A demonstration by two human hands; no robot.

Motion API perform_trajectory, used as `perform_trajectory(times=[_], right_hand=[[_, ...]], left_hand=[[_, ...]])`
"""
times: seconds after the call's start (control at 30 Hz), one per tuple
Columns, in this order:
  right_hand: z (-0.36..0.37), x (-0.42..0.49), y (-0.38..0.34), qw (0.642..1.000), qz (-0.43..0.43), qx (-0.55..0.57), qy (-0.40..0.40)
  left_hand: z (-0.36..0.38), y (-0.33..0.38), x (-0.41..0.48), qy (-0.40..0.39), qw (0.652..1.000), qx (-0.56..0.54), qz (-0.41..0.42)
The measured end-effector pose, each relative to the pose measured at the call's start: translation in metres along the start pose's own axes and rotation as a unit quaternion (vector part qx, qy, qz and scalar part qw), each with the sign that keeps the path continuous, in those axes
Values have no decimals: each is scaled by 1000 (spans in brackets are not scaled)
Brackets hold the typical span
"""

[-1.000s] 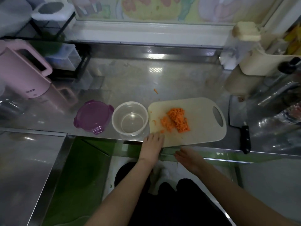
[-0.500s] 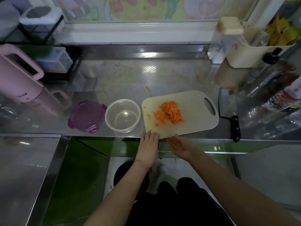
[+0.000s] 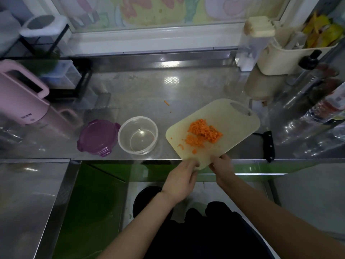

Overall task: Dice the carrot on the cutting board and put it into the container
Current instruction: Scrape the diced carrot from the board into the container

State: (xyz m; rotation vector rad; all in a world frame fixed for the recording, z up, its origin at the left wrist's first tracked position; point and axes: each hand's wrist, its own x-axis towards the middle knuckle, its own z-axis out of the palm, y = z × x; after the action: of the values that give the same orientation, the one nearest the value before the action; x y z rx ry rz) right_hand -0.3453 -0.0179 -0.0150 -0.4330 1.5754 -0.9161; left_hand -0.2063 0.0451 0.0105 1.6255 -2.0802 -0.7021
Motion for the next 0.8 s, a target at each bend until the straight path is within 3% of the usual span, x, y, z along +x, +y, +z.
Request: perform_trajectory(times=[0.17, 0.3, 0.4, 0.53, 0.63, 0.7, 0.8], right_hand=[[-2, -13, -42, 991, -103, -75, -27], [4, -26, -87, 973, -177, -92, -114], [15, -25, -110, 964, -180, -116, -158], [37, -19, -127, 949, -160, -162, -220], [55, -6, -131, 935, -140, -212, -246], [71, 1, -130, 922, -139, -242, -267], [98, 1, -128, 897, -177, -279, -293]], left_hand=[[-40, -8, 31, 111, 991, -74, -24], [-81, -19, 59, 233, 968, -56, -73], [-105, -29, 74, 308, 940, -17, -145], [-126, -46, 82, 287, 911, -94, -281], [-137, -70, 75, 293, 831, -242, -406], [-142, -81, 64, 299, 777, -330, -444], [-146, -92, 51, 319, 742, -368, -460]])
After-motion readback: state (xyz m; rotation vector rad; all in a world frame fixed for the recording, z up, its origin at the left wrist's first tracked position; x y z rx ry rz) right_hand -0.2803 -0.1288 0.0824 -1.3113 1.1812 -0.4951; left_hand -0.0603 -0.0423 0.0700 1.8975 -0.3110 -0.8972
